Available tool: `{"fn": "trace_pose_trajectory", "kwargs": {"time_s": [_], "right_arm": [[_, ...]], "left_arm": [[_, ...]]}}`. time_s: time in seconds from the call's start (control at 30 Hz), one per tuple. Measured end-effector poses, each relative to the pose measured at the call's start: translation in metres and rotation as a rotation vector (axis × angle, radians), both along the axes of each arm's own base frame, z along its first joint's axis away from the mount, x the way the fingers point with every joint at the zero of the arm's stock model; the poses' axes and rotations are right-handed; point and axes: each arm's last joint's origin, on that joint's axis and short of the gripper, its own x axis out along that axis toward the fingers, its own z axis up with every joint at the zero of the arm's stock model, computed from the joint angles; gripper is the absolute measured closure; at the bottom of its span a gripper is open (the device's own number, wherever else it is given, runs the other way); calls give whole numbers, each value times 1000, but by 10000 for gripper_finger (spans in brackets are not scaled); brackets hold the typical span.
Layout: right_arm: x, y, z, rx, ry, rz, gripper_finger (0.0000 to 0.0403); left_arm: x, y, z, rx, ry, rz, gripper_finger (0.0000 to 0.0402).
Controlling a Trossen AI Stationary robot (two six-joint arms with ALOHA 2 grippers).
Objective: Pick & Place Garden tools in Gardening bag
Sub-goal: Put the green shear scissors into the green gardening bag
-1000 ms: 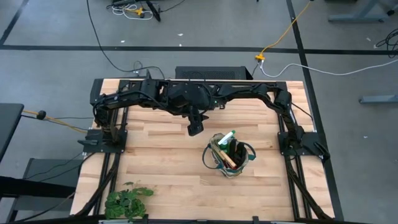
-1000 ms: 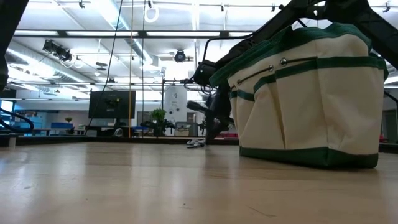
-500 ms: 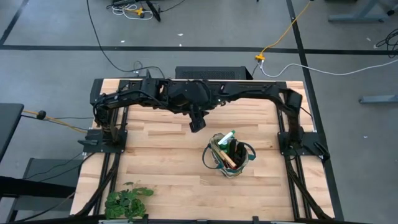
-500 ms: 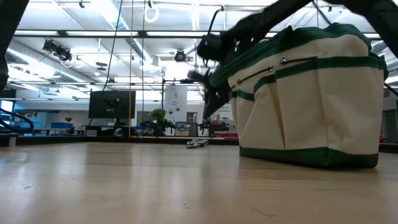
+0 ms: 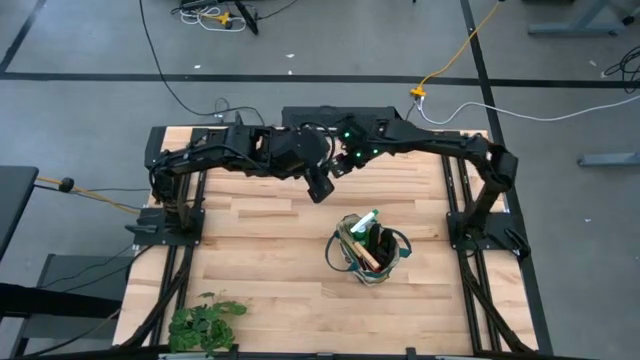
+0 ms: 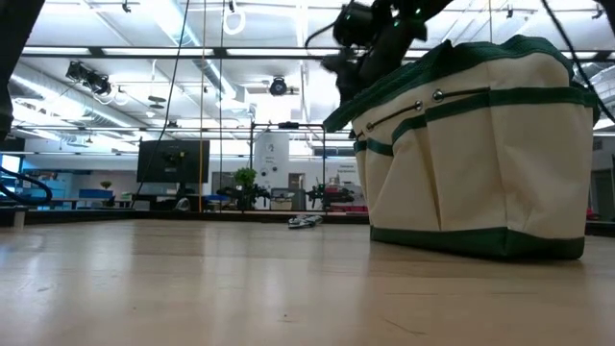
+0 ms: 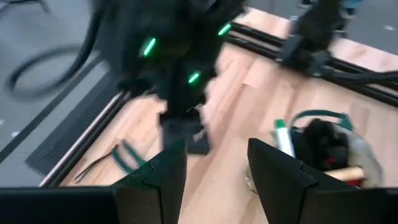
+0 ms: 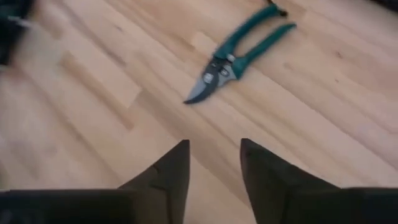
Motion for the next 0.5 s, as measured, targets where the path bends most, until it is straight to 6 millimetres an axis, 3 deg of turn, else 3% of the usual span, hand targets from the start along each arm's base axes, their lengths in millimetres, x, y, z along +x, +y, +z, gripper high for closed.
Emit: {"fn": "trace_pose_trajectory", "kwargs": {"time_s": [0.2,0.33,0.5], "right_arm": [[-22,13,37,-63,-75,110,227],[-41,20,60,-126,-97,146,223],[-63,28,87,-177,-170,162,223]], "left_arm": [[-10,9,-6,51,84,151,225],[-23,22,-14,23,193,280,225],[-27,44,-17,-68,196,351,225]]}}
